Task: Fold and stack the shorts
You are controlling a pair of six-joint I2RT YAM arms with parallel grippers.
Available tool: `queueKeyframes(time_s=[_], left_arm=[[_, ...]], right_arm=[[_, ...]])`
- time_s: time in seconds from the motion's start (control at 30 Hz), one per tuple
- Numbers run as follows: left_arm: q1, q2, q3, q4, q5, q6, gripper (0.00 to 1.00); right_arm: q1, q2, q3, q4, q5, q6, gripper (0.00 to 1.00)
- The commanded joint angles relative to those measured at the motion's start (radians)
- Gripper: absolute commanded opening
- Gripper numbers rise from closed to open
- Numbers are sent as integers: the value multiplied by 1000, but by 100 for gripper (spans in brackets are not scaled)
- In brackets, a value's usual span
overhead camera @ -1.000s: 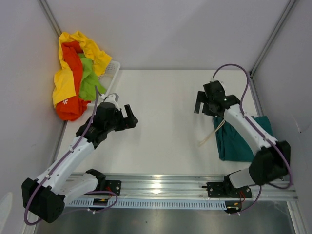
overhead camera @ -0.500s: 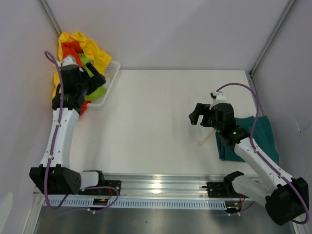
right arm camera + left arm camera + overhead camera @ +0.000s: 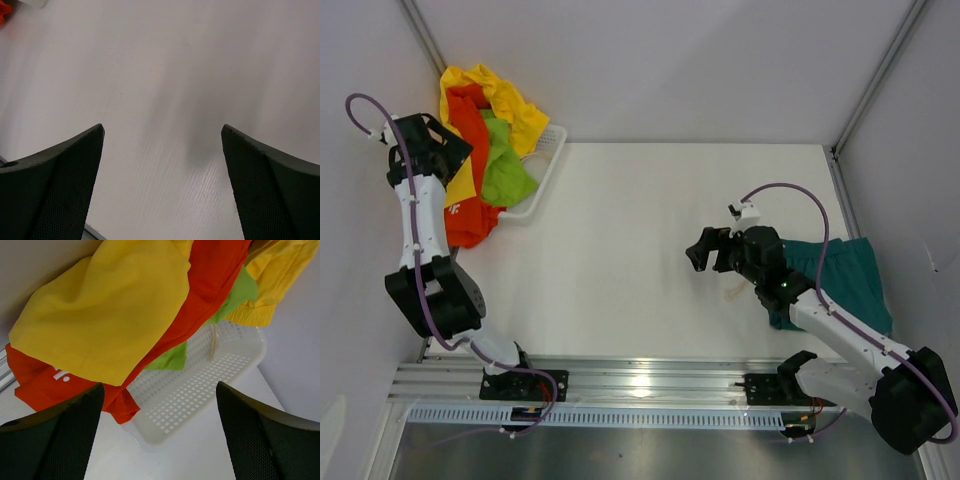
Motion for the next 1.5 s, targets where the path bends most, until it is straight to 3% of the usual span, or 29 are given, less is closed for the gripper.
queueKeyframes(time_s=[0.0,0.2,0.5,0.6,0.63,0.7,0.8,1.2,1.33,1.47], left_arm=[[-5,43,69,15,-65,-14,93],[3,220,218,-48,-174,36,87],[6,335,244,-42,-200,78,78],[6,362,246,-38,-185,98,63],[6,385,250,-41,-182,106,51],[8,404,262,-50,-186,114,39],[15,424,276,-64,-178,112,0],[-29,142,368,-41,-220,108,0],[-141,108,550,-117,-262,187,0],[-235,7,525,-76,-292,226,0]], right_arm=[[10,14,-14,95,8,7,99],[18,29,-34,118,-1,20,99],[22,55,-31,118,2,23,100],[22,57,-31,112,8,24,100],[24,55,-30,110,12,23,100],[24,55,-30,112,14,23,100],[22,54,-30,109,17,23,99],[24,72,-39,113,22,23,99],[22,72,-43,121,25,21,100],[24,77,-43,124,25,21,99]])
